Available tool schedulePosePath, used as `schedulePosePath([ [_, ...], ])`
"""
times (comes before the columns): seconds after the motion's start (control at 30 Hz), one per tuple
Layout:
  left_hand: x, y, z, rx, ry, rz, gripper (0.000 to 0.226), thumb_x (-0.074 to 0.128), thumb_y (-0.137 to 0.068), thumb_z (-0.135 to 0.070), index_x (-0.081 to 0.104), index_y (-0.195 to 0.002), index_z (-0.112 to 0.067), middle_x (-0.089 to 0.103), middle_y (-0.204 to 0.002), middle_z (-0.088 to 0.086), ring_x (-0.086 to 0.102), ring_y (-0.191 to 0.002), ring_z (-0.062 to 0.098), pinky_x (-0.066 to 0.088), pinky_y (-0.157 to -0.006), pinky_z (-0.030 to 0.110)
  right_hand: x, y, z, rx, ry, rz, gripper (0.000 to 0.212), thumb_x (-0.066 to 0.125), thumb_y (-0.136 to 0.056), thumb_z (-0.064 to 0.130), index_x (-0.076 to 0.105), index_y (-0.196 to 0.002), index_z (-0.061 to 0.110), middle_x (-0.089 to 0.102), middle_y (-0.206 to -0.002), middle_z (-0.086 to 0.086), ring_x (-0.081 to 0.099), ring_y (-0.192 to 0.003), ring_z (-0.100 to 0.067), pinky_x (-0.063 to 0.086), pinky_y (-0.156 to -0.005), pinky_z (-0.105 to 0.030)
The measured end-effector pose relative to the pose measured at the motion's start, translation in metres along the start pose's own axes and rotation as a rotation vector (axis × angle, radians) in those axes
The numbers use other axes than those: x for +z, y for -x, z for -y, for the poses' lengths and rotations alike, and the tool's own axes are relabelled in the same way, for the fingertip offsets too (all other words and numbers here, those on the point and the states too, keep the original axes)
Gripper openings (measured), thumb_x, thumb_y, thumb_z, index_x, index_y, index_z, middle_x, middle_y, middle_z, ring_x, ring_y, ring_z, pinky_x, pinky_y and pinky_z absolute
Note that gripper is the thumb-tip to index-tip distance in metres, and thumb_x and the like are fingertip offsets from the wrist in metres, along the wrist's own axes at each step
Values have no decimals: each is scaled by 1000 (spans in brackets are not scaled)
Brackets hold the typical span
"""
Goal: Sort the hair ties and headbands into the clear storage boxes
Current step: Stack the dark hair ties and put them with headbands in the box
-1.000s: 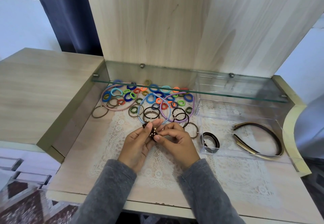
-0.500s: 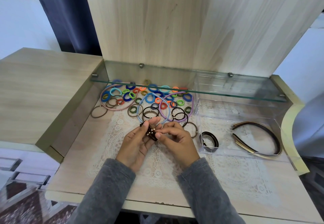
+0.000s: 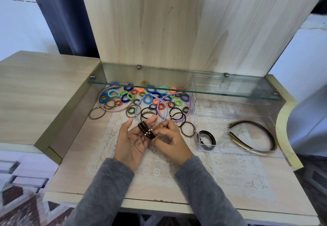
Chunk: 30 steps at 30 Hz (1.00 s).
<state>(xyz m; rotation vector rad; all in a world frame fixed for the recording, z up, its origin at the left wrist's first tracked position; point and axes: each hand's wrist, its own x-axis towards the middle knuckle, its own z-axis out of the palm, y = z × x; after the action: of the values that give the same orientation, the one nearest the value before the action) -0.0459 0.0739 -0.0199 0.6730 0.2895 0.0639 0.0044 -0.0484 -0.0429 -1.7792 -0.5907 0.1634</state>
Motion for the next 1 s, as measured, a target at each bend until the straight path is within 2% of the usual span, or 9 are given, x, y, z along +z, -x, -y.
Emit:
schedulePosePath([
  [0.17,-3,-1,-4,-25,-31,-4,63,41,-86,-45,63,-119,3,64,-122,18,65,-106,21,55,-84,27,-10,1,12,52,149,129,12,71,-78,26,69,-90,29,45,-98,-3,39,-106,-16,28,-92,-13],
  [0.3,-1,0,-15,-99,-66,51,56,47,-84,-42,67,-115,1,62,-126,15,65,-109,22,58,-77,27,-25,1,21,-32,290,169,17,71,-83,26,72,-97,16,41,-93,7,38,-105,-17,24,-90,-8],
  [0.4,9,-3,-30,-221,-102,154,58,75,-66,-41,71,-109,-2,67,-118,14,66,-105,23,58,-79,29,-45,-1,30,-147,358,88,16,73,-80,21,74,-93,13,38,-87,12,40,-96,-20,28,-86,-16],
  [0.47,17,-8,-39,-326,-181,217,53,90,-47,-36,75,-89,-6,71,-100,8,69,-91,21,59,-76,30,-60,-1,36,-246,447,35,16,73,-79,24,76,-92,16,40,-85,9,39,-89,-20,30,-82,-18],
  [0.57,39,-17,-46,-414,-506,247,45,91,-45,-32,63,-75,-13,68,-87,3,67,-80,17,55,-74,29,-84,0,44,-400,679,-1,16,69,-76,30,76,-87,21,45,-84,2,38,-81,-20,36,-73,-28],
  [0.63,56,-25,-44,-405,-800,220,36,85,-55,-29,63,-80,-15,67,-87,3,66,-76,13,48,-71,25,-100,2,46,-452,829,-9,13,67,-75,30,75,-83,23,50,-84,-2,42,-77,-23,43,-66,-38],
  [0.73,89,-39,-32,-322,-1210,186,13,74,-78,-28,67,-77,-18,66,-84,2,61,-73,10,42,-68,24,-122,6,46,-511,1030,-52,8,70,-73,29,73,-77,23,51,-83,-4,46,-77,-26,45,-62,-39],
  [0.87,126,-59,-12,-203,-1843,253,30,57,-86,-42,58,-77,-13,57,-82,7,51,-78,22,36,-65,27,-141,14,48,-528,1277,-116,9,78,-69,30,71,-71,25,50,-81,-2,43,-78,-24,34,-63,-33],
  [1.0,151,-76,10,-202,-2028,239,37,54,-87,-49,57,-80,-12,55,-65,1,55,-64,20,41,-62,24,-156,27,42,-479,1459,-99,9,78,-66,22,69,-68,23,50,-82,-2,47,-76,-26,30,-63,-35],
])
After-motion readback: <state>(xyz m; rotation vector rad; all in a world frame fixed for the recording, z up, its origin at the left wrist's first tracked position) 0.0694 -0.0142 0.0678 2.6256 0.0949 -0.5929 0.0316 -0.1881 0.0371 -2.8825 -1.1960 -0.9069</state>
